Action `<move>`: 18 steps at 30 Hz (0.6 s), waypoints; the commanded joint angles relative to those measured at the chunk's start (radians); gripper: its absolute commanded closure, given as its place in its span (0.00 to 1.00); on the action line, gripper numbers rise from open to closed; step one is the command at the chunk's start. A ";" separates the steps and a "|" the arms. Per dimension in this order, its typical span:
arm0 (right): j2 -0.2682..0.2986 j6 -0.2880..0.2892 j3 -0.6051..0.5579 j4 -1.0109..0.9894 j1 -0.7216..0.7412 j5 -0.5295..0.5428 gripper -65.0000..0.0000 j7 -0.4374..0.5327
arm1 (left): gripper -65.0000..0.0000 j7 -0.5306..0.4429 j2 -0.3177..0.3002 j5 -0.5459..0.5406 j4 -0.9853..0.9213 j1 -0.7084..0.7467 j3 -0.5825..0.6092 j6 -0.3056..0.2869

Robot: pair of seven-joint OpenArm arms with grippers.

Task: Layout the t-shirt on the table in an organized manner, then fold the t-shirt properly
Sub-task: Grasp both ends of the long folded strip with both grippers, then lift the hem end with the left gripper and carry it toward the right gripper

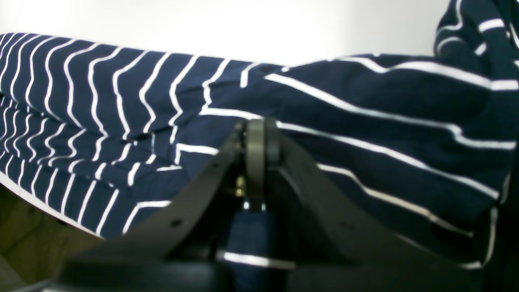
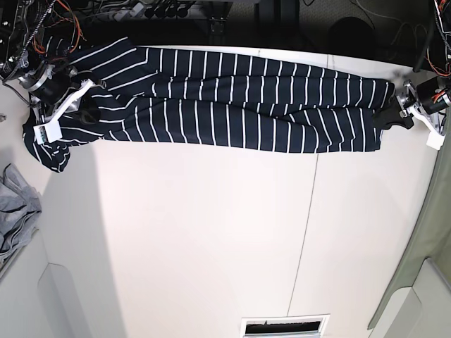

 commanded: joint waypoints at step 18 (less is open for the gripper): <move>0.011 0.006 0.006 0.014 0.006 0.016 1.00 0.022 | 1.00 -0.175 0.015 0.153 0.020 -0.052 0.216 -0.009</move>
